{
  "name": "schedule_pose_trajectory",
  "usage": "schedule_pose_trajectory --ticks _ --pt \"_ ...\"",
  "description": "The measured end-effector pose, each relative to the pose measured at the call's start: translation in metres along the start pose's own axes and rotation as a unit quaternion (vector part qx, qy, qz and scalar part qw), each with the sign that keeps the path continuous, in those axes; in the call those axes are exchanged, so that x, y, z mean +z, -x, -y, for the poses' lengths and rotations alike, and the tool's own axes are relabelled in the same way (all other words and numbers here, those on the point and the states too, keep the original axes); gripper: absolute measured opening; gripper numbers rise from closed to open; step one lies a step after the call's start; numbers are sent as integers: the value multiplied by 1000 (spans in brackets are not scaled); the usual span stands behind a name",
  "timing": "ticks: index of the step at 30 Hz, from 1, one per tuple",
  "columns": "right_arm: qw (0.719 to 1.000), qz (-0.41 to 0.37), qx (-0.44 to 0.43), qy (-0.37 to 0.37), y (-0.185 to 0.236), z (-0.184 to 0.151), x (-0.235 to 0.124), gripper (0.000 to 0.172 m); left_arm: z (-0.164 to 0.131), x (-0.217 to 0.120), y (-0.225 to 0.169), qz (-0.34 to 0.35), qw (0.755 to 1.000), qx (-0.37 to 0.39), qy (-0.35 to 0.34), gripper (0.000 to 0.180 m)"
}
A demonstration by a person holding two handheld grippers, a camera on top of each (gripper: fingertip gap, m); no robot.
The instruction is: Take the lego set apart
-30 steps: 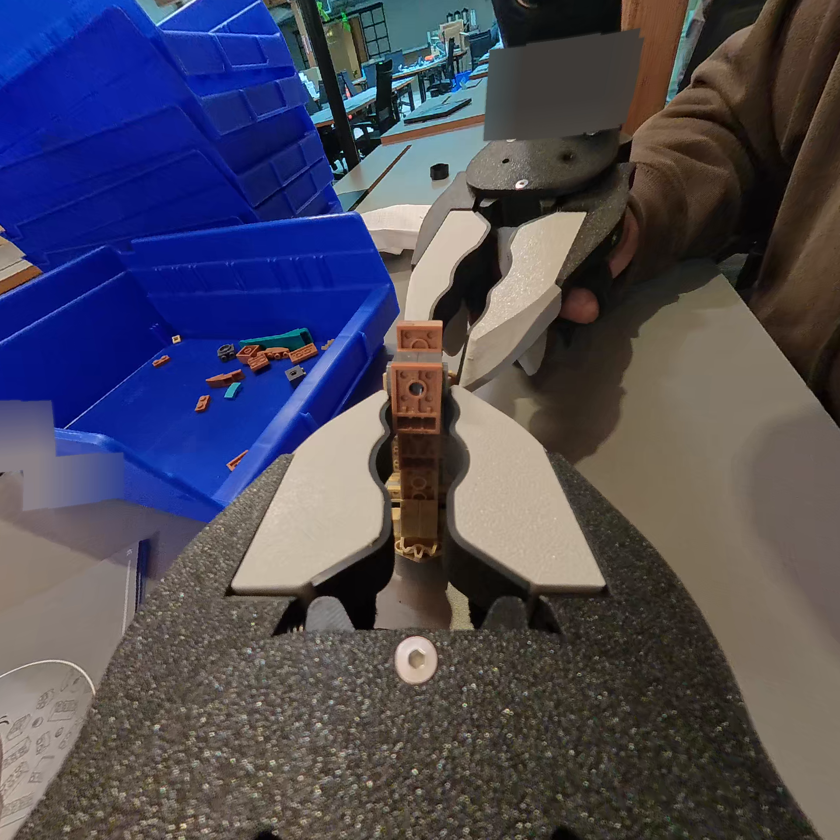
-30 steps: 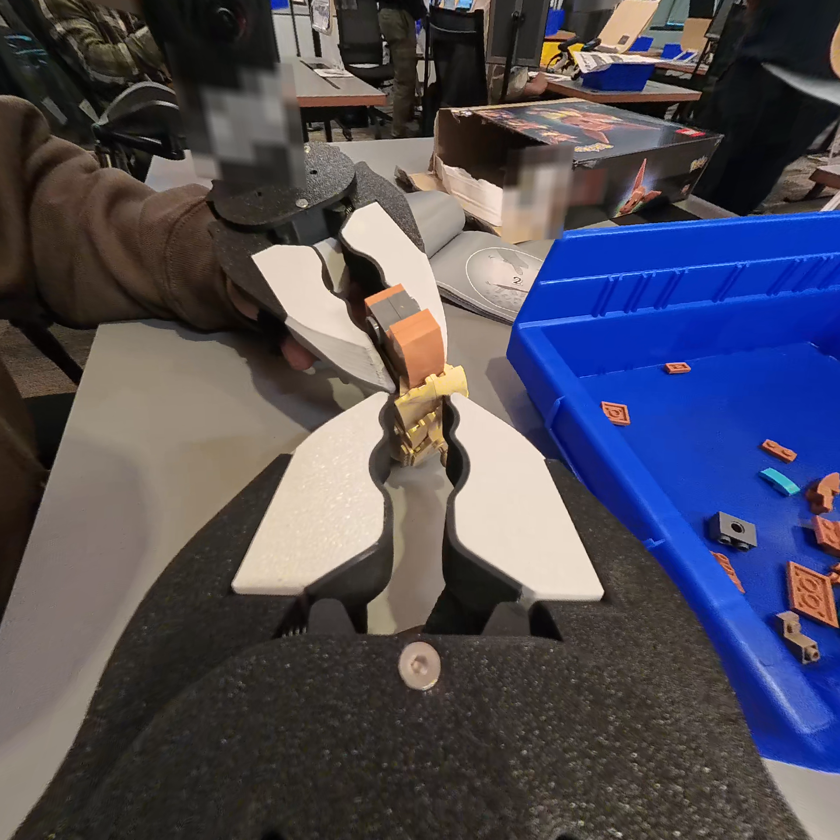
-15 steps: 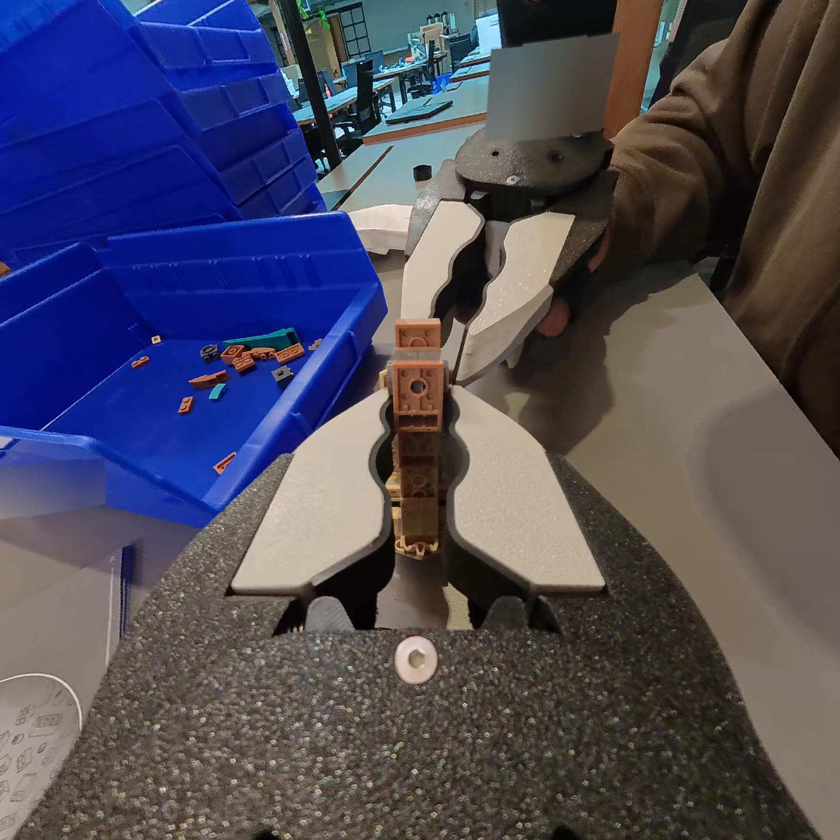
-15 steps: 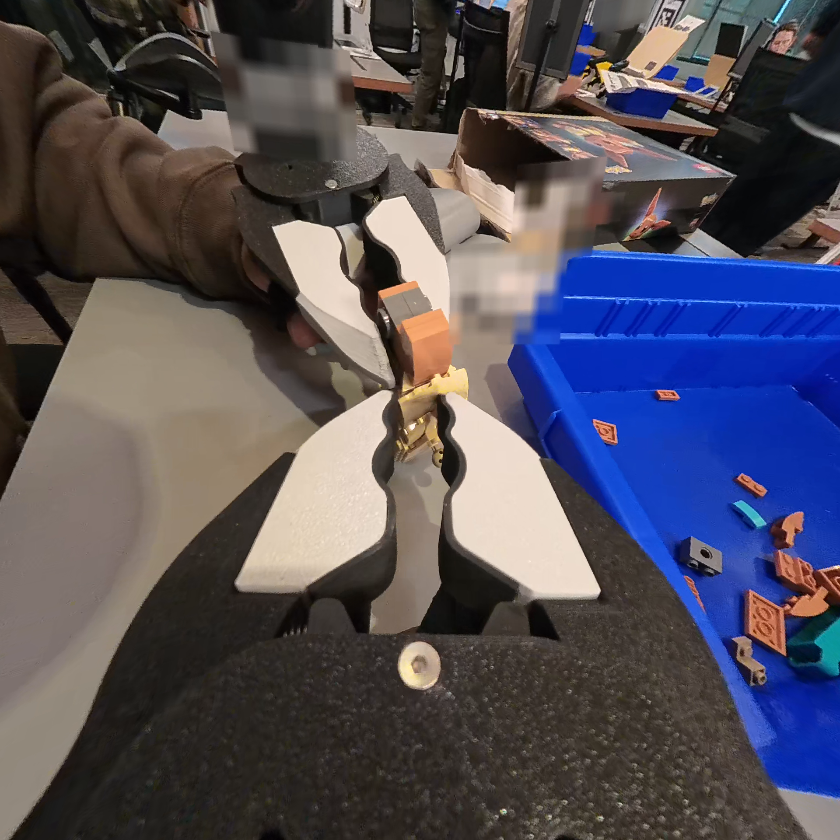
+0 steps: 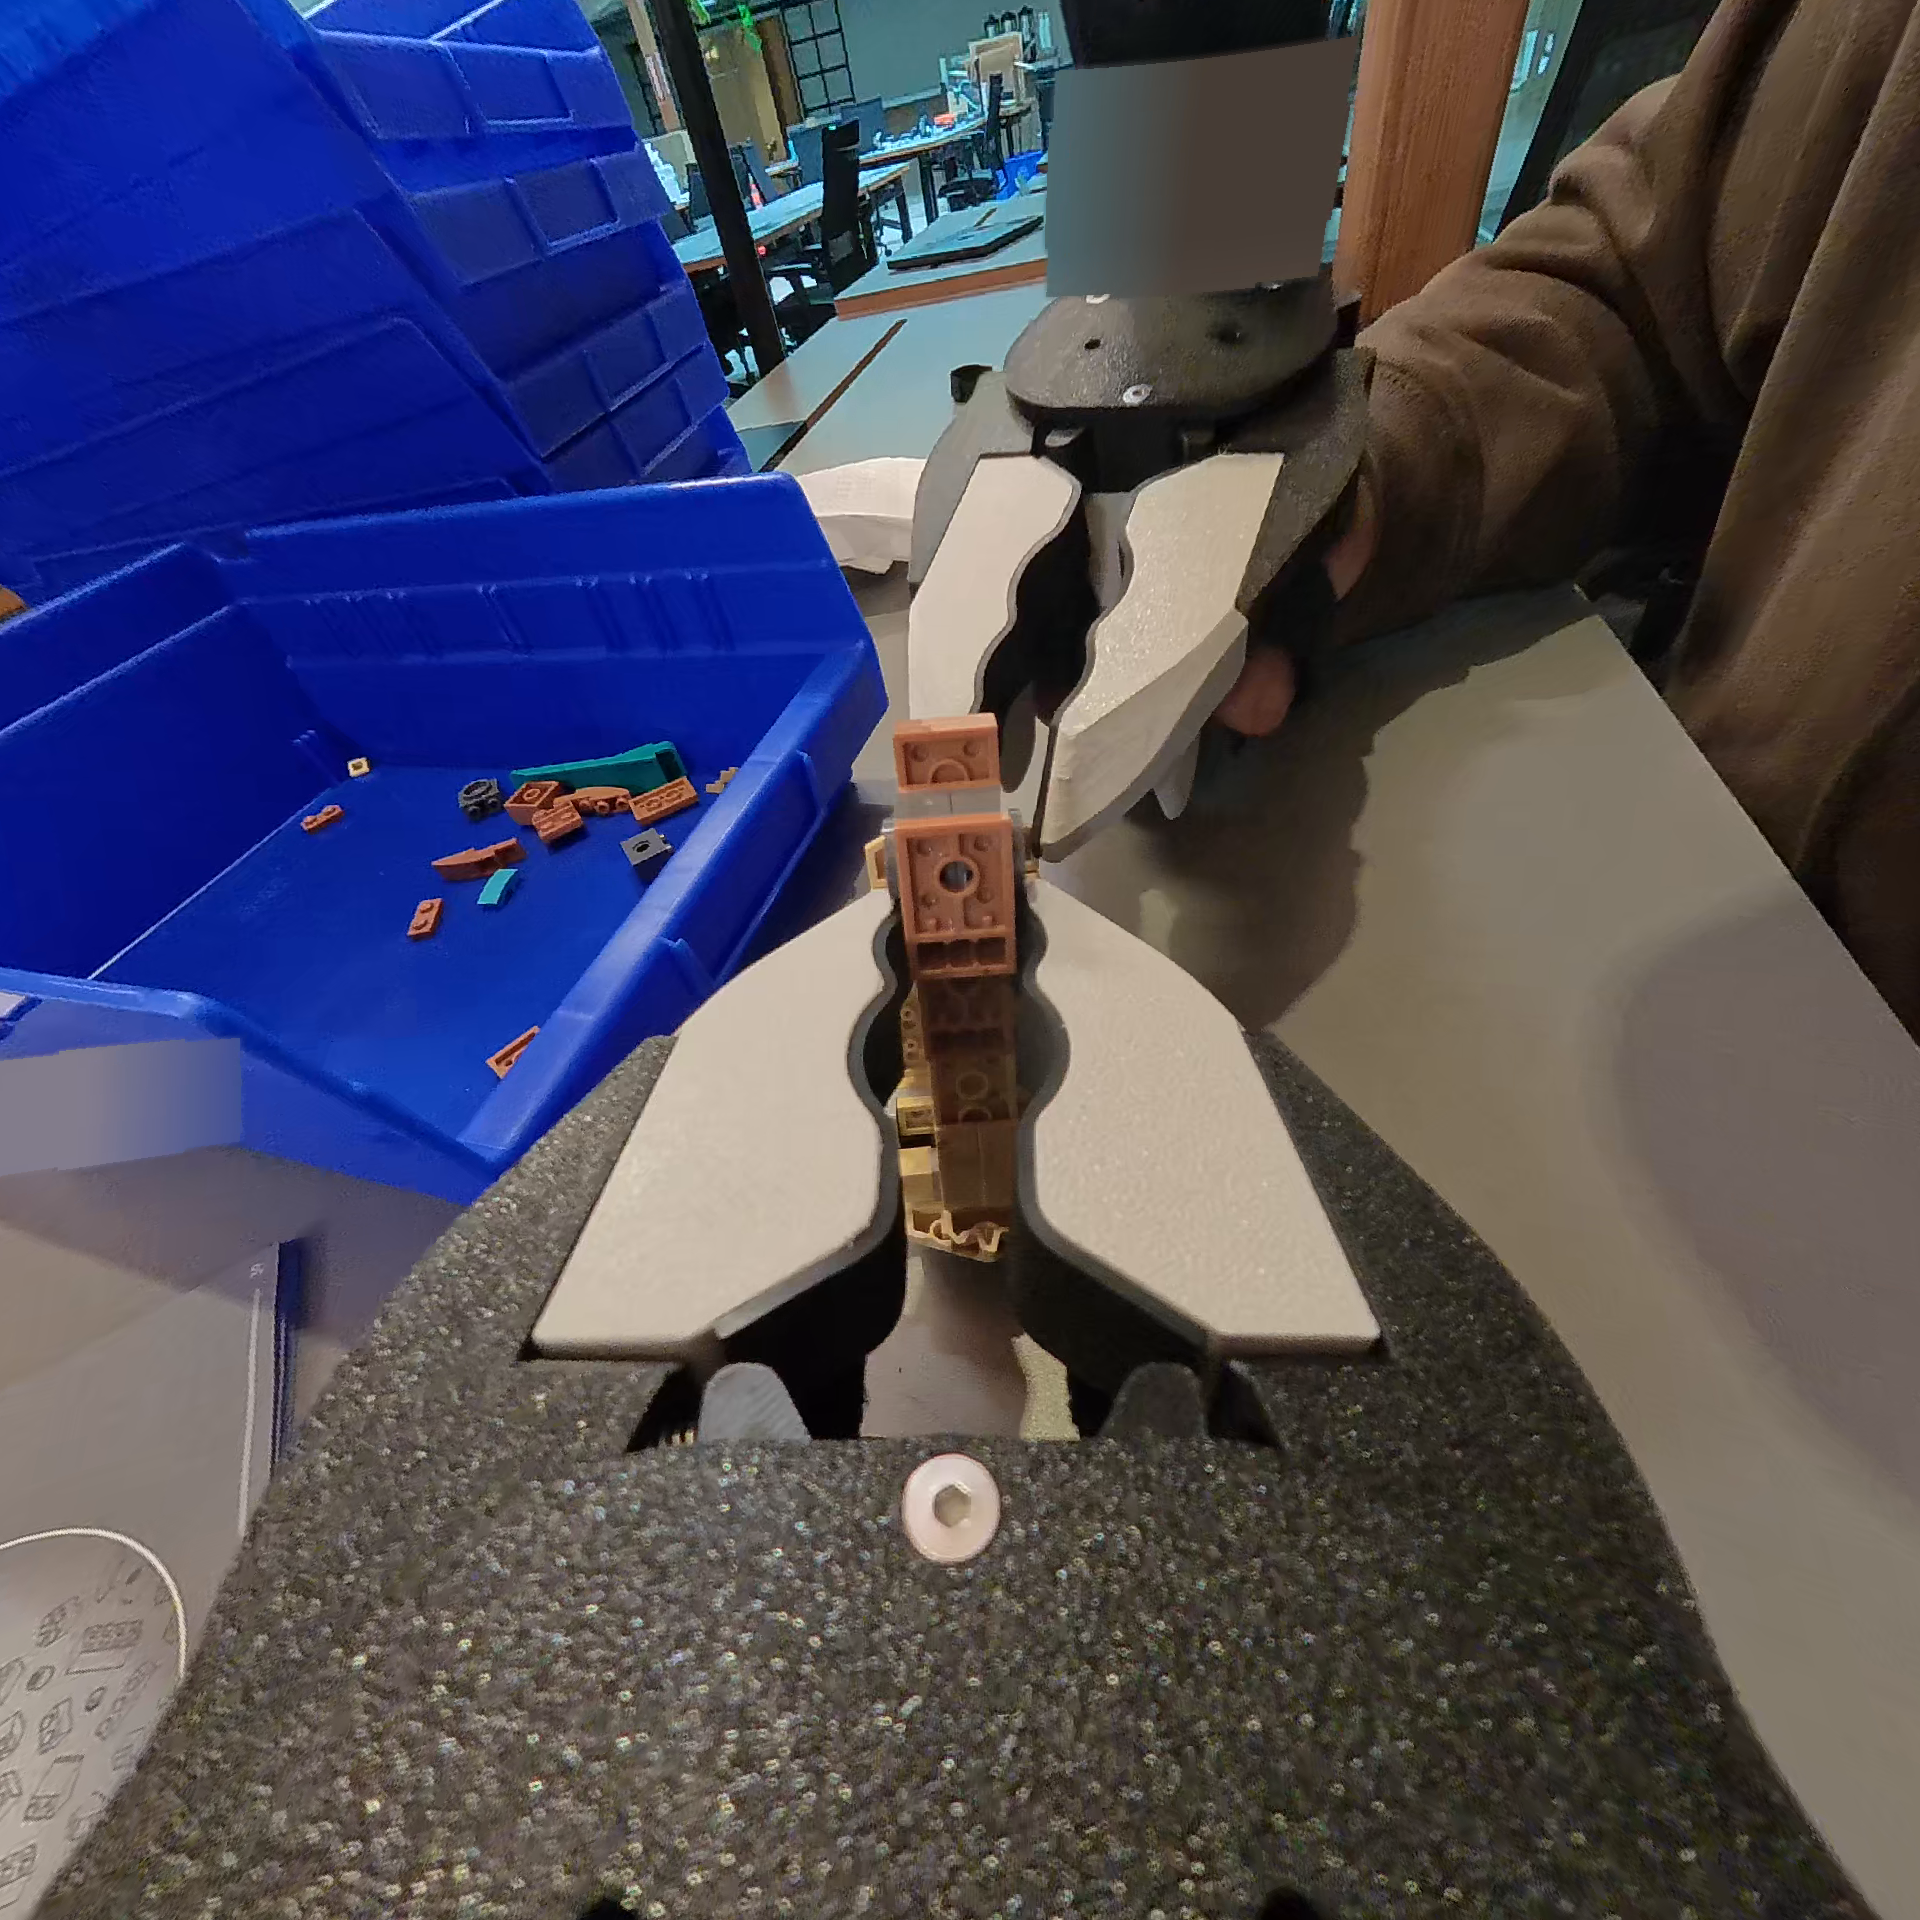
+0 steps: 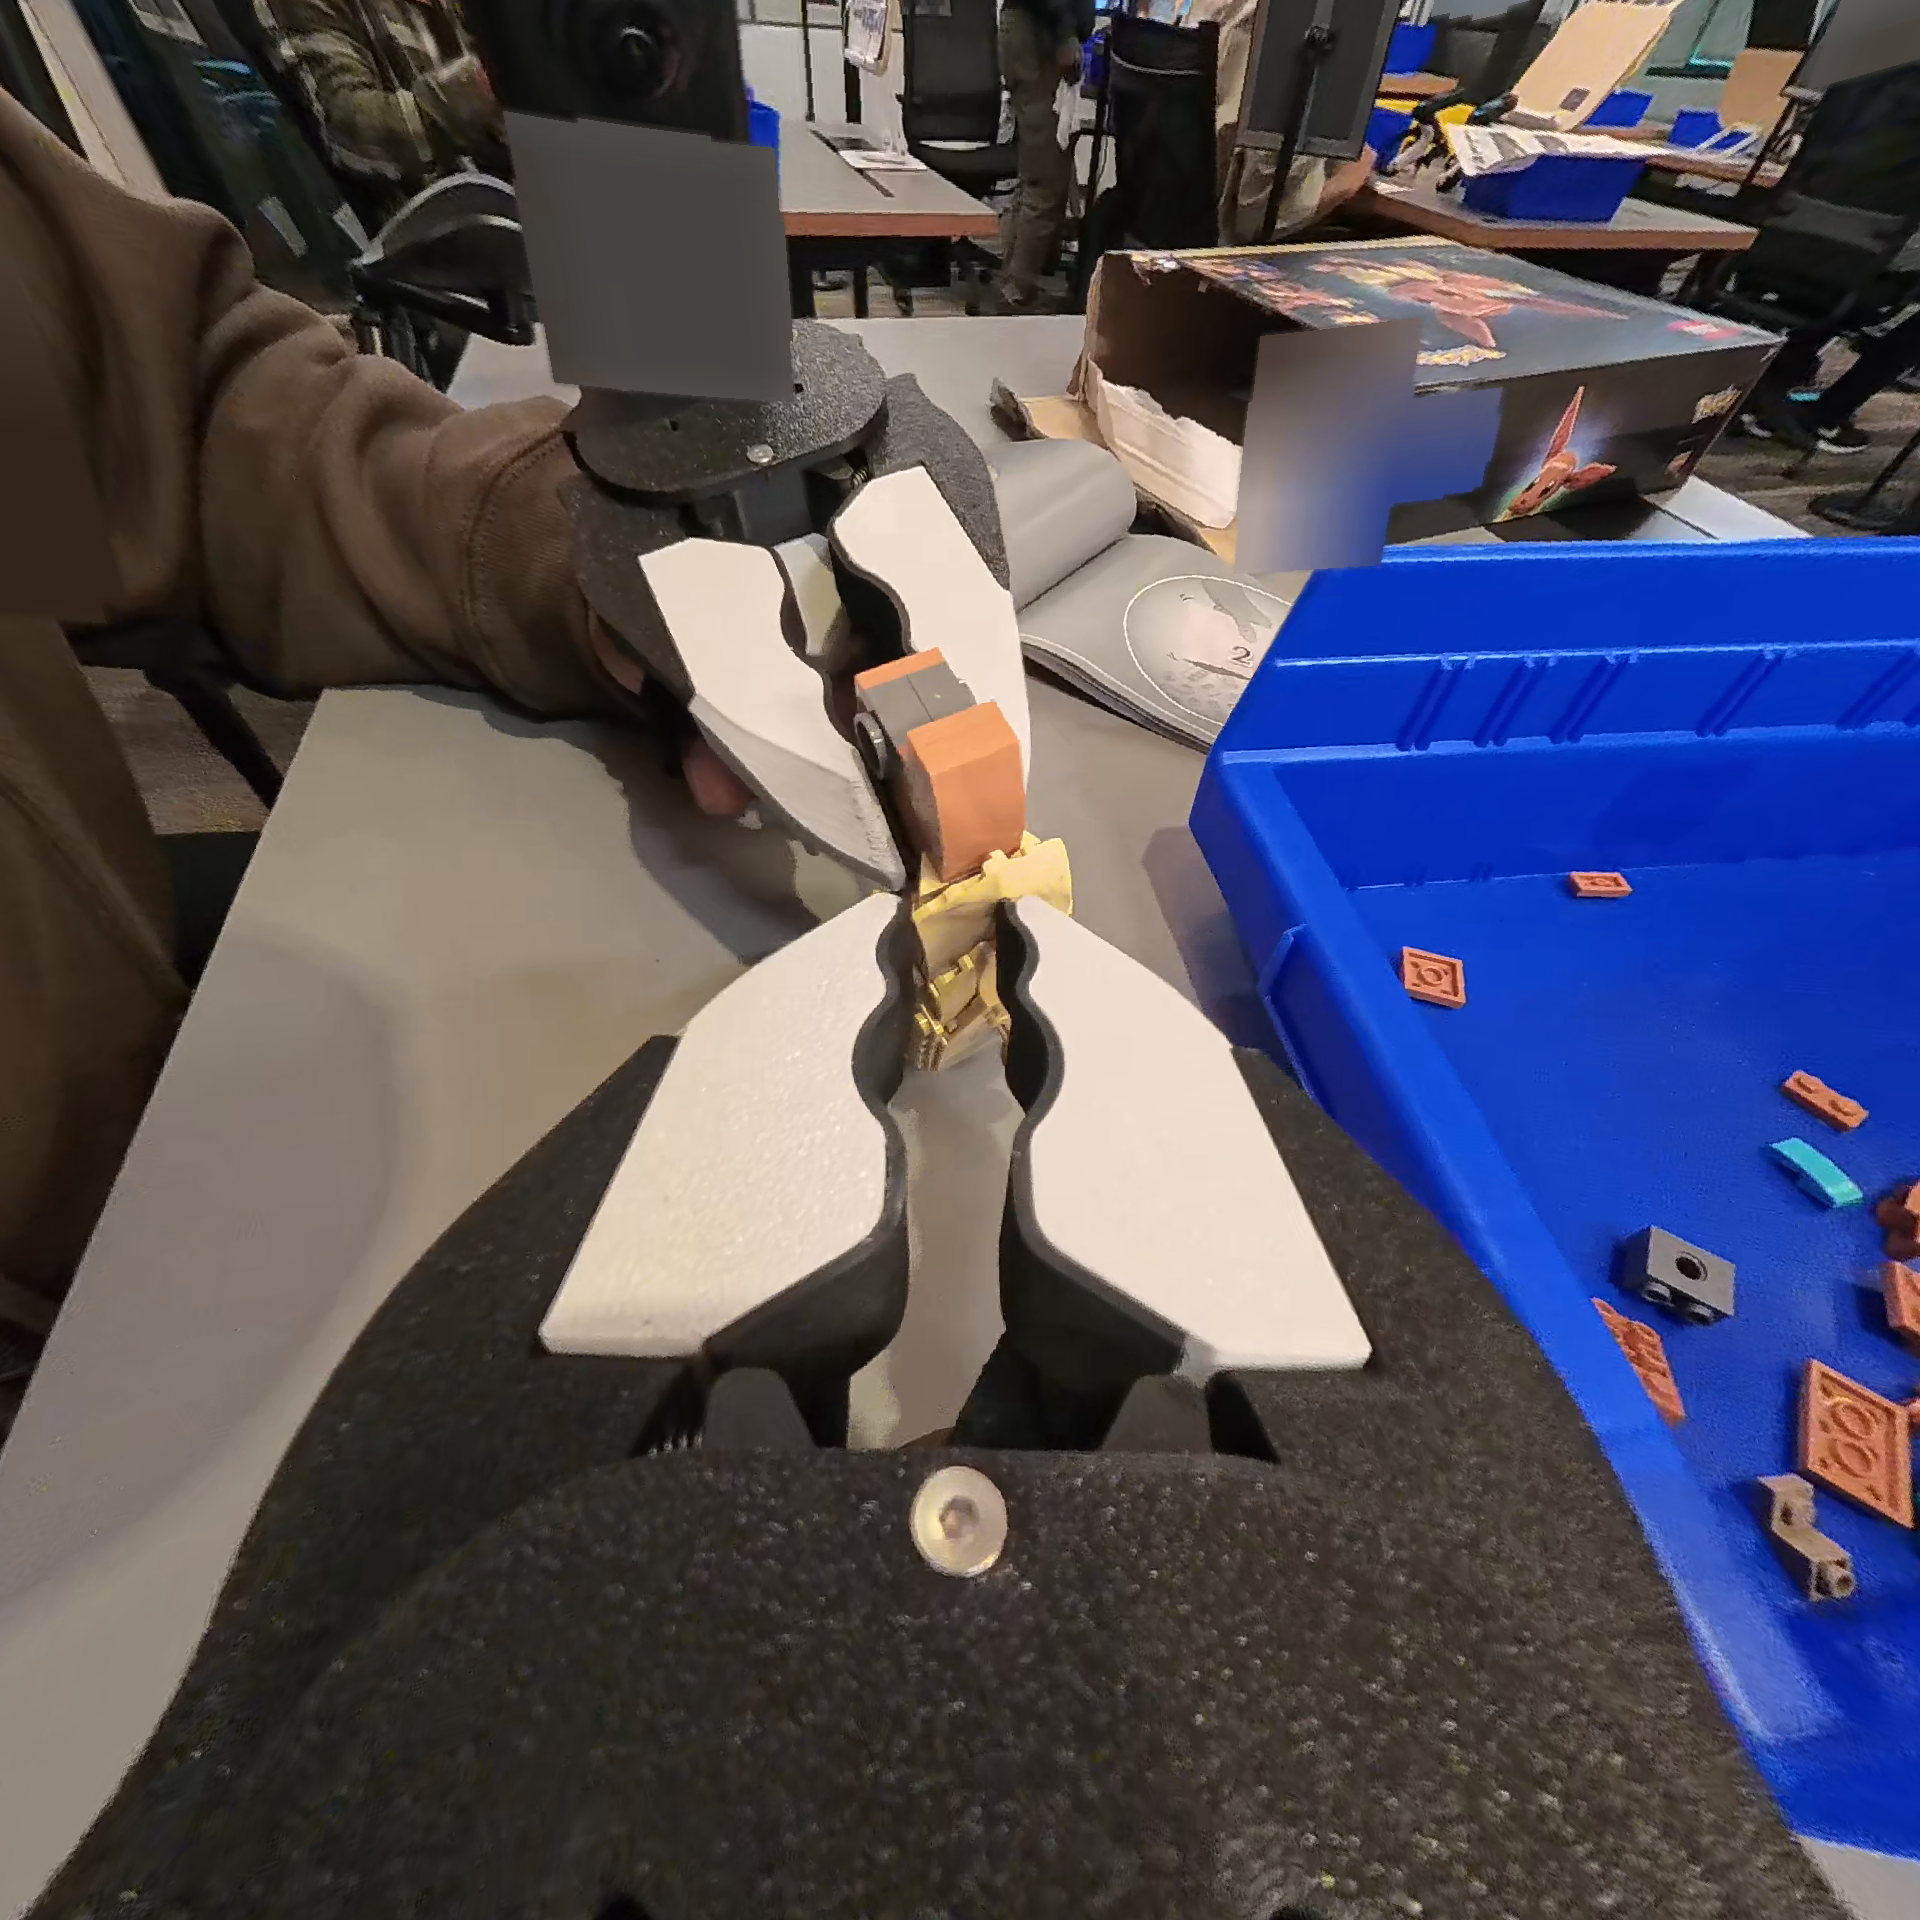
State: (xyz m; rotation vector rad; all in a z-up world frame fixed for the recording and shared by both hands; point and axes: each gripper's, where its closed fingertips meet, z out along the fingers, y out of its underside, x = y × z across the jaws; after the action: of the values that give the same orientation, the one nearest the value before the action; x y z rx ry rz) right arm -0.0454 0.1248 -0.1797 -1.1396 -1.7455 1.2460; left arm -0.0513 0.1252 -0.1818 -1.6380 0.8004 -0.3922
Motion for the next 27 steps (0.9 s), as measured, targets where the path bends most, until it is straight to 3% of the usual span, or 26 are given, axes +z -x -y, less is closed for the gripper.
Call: schedule_pose_trajectory --ticks 6,8,11,14,17,27 --pt "1000 8 12 1 0 0 -1 11 -1 0 1 3 1000 0 1 18" --pt "1000 10 10 1 1 0 -2 0 -1 -1 4 5 1000 -4 1 18" --pt "999 -42 8 11 -26 -7 -11 0 -4 -7 9 6 1000 -12 1 17" --pt "999 -28 38 -12 -36 -5 -19 0 -3 -5 10 8 1000 -16 1 18" --pt "1000 -7 11 -21 -25 -3 -17 0 -3 -6 10 -2 1000 -25 -1 17" --pt "994 34 -98 27 10 -18 -3 43 2 -4 -16 -64 997 32 -18 17"
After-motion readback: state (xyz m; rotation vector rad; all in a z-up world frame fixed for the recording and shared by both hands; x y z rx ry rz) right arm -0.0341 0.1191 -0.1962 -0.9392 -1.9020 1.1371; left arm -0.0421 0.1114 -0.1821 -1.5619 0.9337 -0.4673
